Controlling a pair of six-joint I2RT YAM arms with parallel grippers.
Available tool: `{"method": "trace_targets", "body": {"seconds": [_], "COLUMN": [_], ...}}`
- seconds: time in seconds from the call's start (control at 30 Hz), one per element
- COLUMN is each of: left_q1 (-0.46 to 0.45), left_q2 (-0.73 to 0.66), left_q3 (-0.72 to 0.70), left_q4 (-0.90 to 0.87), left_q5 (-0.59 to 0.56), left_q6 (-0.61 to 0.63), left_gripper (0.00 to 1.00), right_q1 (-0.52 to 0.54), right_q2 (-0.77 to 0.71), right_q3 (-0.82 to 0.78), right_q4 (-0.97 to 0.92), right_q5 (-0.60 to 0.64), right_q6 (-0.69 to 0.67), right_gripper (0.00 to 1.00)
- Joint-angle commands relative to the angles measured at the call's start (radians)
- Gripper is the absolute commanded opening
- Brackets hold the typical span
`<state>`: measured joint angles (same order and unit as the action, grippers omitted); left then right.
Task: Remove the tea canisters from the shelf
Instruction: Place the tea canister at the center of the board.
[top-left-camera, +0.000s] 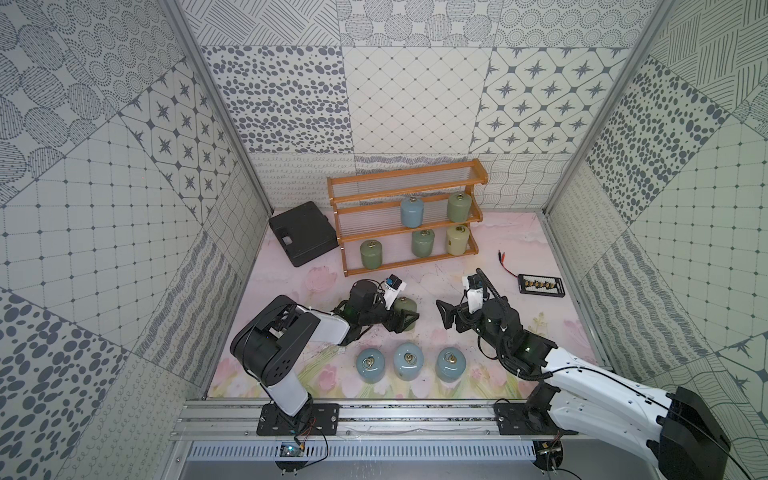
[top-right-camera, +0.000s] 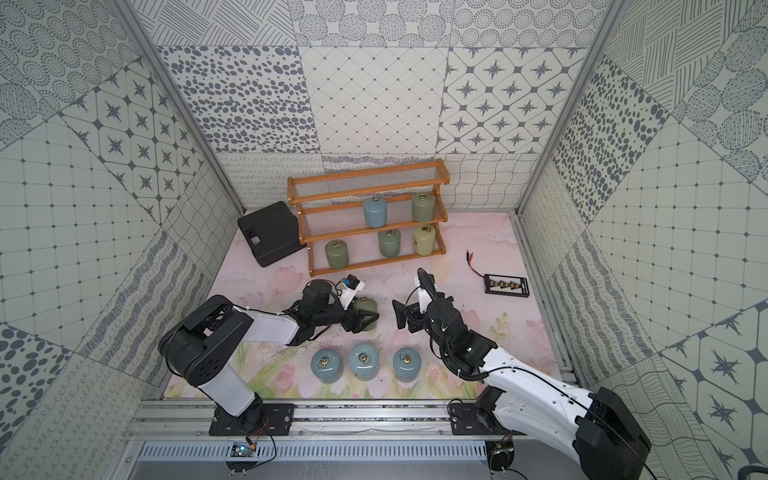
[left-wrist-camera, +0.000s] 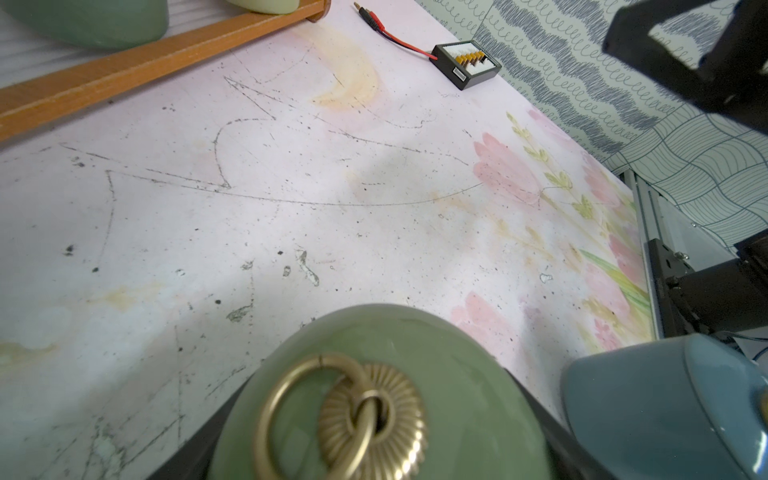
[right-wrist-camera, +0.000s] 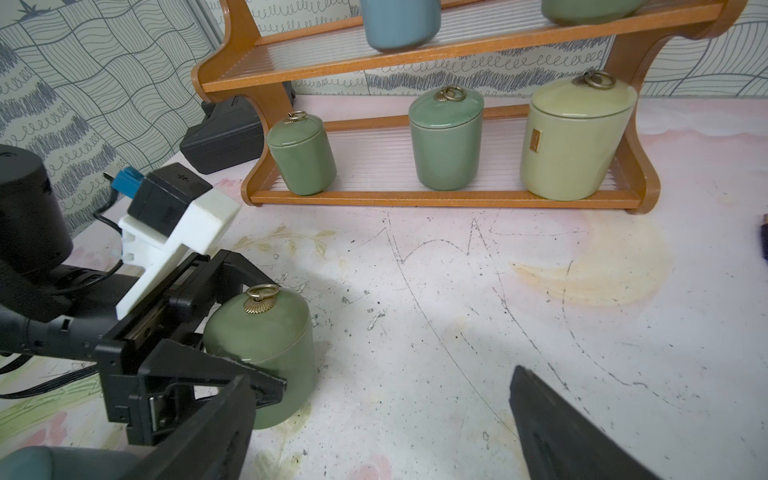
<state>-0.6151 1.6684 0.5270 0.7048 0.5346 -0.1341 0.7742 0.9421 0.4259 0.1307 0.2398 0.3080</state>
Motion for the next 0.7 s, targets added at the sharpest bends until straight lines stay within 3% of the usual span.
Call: {"method": "trace_targets", "body": {"seconds": [0.0, 0.67], "left_q1": [-0.013, -0.026], "left_q2": [-0.014, -0.036], "left_q3": [-0.01, -0.022], "left_q4": [0.022, -0.023], "left_q5": [0.0, -0.016], "left_q6": [0.027, 0.04], "left_gripper": [0.79, 0.87], "right_q1": [-0.004, -0.003], "right_q2": [0.001, -0.02], "right_q3": [-0.009, -0.028], "right_q4": [0.04, 0.034], "right_q5": [0.003, 0.01], "right_q6": [0.018, 0.028], "right_gripper": [0.99, 0.99]}}
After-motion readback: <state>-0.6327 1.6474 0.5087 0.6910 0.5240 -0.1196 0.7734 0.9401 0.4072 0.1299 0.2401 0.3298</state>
